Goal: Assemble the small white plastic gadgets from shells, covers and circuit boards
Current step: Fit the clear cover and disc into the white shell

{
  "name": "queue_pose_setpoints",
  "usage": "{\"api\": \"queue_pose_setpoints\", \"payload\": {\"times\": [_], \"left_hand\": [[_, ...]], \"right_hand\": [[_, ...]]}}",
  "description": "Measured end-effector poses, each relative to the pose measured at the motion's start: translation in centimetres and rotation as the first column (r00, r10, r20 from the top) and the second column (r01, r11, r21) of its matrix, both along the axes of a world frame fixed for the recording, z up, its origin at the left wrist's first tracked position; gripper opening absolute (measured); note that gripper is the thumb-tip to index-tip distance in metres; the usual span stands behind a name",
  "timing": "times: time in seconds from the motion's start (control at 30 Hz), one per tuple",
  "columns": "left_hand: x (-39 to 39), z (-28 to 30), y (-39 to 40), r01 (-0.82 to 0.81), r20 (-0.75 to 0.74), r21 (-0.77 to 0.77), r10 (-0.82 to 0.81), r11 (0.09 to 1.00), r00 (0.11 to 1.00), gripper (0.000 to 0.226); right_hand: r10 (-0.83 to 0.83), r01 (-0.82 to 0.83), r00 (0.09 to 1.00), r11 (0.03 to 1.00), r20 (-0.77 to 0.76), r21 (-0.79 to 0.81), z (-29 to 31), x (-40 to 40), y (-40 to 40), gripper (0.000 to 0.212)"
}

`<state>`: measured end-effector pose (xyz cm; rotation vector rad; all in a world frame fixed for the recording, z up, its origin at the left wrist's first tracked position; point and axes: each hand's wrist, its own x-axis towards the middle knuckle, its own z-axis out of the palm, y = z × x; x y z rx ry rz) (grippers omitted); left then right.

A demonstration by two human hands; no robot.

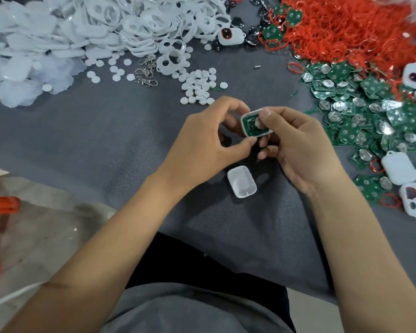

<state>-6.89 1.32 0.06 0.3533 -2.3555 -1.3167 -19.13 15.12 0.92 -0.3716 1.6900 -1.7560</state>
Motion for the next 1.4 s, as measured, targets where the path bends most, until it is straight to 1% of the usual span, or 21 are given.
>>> {"api": "queue_pose_setpoints", "payload": {"times": [0.1, 0.2, 0.3, 0.37, 0.47, 0.53, 0.73, 0.83, 0.9, 1.07, 1.2, 1.33, 1.4], "left_hand": [[0.02, 0.02, -0.07, 0.007, 0.014, 0.013, -0.007, 1.0, 1.0, 0.036], [-0.1, 0.05, -0.24, -0.001, 0.022, 0.108, -0.001, 0.994, 1.0, 0.024], [-0.39, 0.04, -0.61, -0.003, 0.043, 0.125, -0.003, 0.992, 0.999, 0.019], [-0.55, 0.09, -0.73, -0.021, 0.048, 0.121, 0.015, 0.992, 0.999, 0.018], [-0.75, 0.03, -0.7, -0.069, 0.039, 0.145, 0.064, 0.987, 0.997, 0.018], [-0.83, -0.14, -0.52, -0.084, 0.03, 0.128, 0.081, 0.988, 0.996, 0.019], [-0.77, -0.43, 0.01, -0.112, 0.015, 0.042, 0.112, 0.993, 0.994, 0.019], [-0.8, -0.4, 0.07, -0.11, 0.02, 0.025, 0.11, 0.994, 0.994, 0.017], [-0.8, -0.36, 0.04, -0.089, 0.026, 0.041, 0.088, 0.995, 0.996, 0.014], [-0.77, -0.34, -0.02, -0.055, 0.034, 0.065, 0.053, 0.996, 0.998, 0.011], [-0.67, -0.39, -0.11, -0.02, 0.029, 0.088, 0.017, 0.996, 0.999, 0.015], [-0.57, -0.55, -0.11, 0.032, 0.033, 0.033, -0.033, 0.999, 0.999, 0.023], [-0.66, -0.64, -0.23, 0.022, 0.012, 0.029, -0.022, 0.999, 1.0, 0.027]], "right_hand": [[-0.026, 0.032, 0.993, 0.998, -0.116, 0.046, -0.32, 0.29, -0.19, 0.02], [-0.031, 0.048, 0.974, 0.996, -0.223, 0.073, -0.38, 0.51, -0.18, 0.02], [-0.028, 0.052, 0.959, 0.996, -0.283, 0.079, -0.38, 0.7, -0.23, 0.02], [-0.029, 0.05, 0.964, 0.996, -0.266, 0.073, -0.33, 0.8, -0.27, 0.019], [-0.011, 0.013, 0.99, 1.0, -0.137, 0.01, -0.06, 0.77, -0.14, 0.017], [0.008, -0.01, 0.996, 1.0, -0.088, -0.021, 0.01, 0.76, -0.03, 0.015], [-0.011, 0.01, 0.997, 1.0, -0.078, -0.021, -0.19, 0.85, 0.13, 0.013], [-0.012, 0.011, 0.997, 1.0, -0.082, -0.019, -0.18, 0.9, 0.09, 0.013], [-0.018, 0.016, 0.995, 1.0, -0.098, -0.019, -0.11, 0.94, 0.05, 0.015], [-0.035, 0.03, 0.982, 0.999, -0.187, -0.029, 0.07, 0.97, 0.09, 0.02], [0.001, -0.006, 0.971, 1.0, -0.239, -0.022, 0.11, 0.77, 0.28, 0.022], [0.073, -0.081, 0.959, 0.997, -0.272, -0.018, 0.25, 0.84, 0.36, 0.025], [0.047, -0.048, 0.959, 0.999, -0.281, 0.005, 0.35, 0.79, 0.45, 0.025]]}}
